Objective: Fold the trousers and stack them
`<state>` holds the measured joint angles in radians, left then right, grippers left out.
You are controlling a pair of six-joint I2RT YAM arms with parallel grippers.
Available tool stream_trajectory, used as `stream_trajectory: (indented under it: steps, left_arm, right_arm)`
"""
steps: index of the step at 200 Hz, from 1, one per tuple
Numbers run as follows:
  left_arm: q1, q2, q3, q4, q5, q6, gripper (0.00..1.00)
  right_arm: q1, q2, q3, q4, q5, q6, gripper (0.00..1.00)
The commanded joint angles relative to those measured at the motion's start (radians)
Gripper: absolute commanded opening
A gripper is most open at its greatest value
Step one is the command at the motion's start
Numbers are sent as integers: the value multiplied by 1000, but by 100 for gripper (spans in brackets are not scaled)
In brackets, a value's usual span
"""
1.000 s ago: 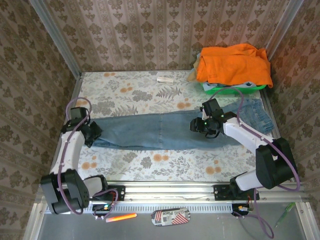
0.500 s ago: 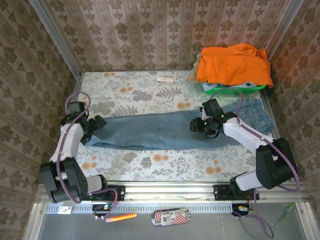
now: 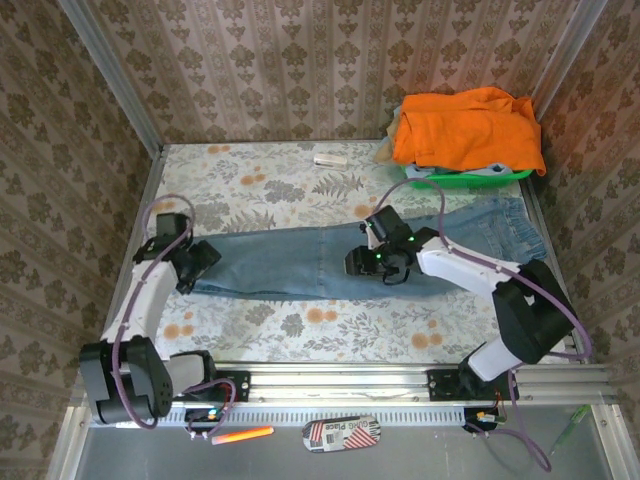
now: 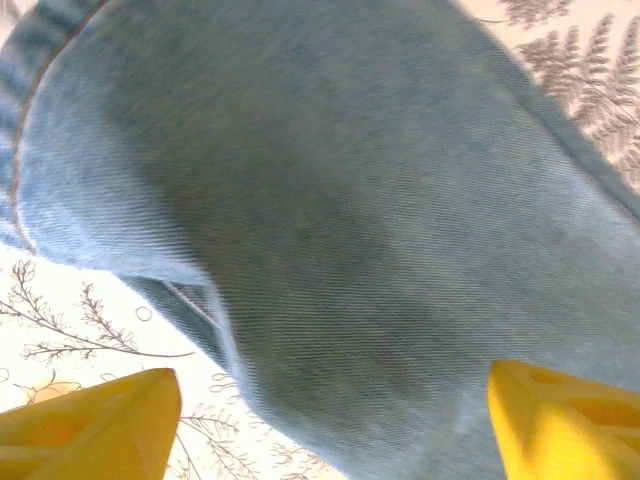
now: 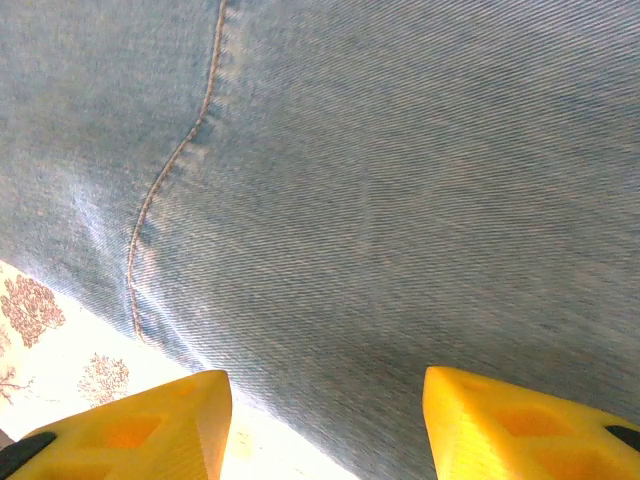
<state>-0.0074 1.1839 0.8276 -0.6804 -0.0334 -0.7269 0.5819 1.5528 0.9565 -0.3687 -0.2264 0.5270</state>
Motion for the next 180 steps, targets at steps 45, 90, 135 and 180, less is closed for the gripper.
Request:
stream_trajectory:
  steps: [45,90,135,180]
  left_arm:
    - [-31,-11,20,48,-367,-27,100]
    - [165,15,-124,188,-219,-38,100]
    - [341,-15,-241,360,-67,-6,80]
    - [415,131,-294,581,170,-11,63]
  right_arm:
    - [13,47,68,-100,69,11,55]
    - [39,74,126,-164,108,50,54]
    - [86,117,176,-229,144,92,53]
    - [113,132,234,-285,186,82,53]
